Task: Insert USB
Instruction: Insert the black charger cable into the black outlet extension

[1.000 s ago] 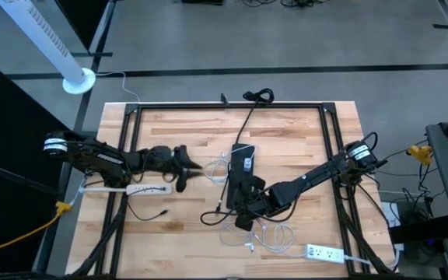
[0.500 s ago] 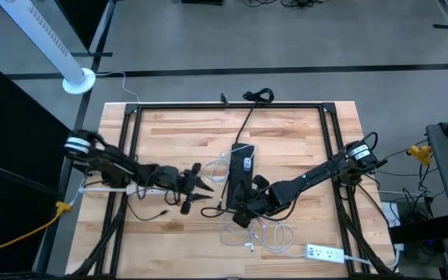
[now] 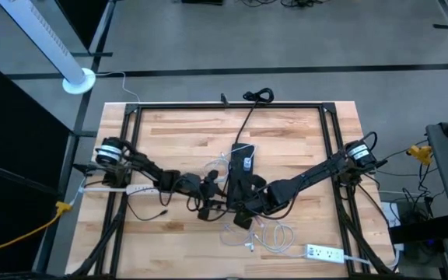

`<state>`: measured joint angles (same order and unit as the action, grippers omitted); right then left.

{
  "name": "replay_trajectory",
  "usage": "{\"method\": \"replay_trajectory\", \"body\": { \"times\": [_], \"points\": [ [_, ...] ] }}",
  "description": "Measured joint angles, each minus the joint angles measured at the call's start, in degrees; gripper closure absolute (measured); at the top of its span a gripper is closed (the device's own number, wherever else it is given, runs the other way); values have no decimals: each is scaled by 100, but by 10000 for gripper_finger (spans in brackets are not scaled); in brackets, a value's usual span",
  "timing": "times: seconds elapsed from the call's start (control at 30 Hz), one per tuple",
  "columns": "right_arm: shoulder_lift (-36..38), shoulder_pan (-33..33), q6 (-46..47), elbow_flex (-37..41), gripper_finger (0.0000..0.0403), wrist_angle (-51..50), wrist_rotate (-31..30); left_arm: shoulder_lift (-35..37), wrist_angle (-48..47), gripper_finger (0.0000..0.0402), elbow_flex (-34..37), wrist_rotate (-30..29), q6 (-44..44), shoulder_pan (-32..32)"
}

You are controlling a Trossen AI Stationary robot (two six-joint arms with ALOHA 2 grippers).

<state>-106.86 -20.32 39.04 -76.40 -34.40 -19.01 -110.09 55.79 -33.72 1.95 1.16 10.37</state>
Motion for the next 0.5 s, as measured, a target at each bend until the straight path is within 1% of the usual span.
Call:
{"method": "replay_trajectory", "body": {
  "times": [0.1, 0.27, 0.43, 0.5],
  "points": [
    [-14, 23, -103, 0, 403, 22, -4, -224, 129, 302, -224, -93, 151, 9],
    [-14, 22, -220, 0, 403, 30, -23, -652, 147, 314, -554, -633, 422, 21],
    [-16, 22, -264, 0, 403, 25, -65, -699, 118, 329, -598, -1417, 365, 41],
    [-16, 22, -266, 2, 403, 22, -67, -674, 105, 334, -590, -1509, 359, 24]
  ]
}}
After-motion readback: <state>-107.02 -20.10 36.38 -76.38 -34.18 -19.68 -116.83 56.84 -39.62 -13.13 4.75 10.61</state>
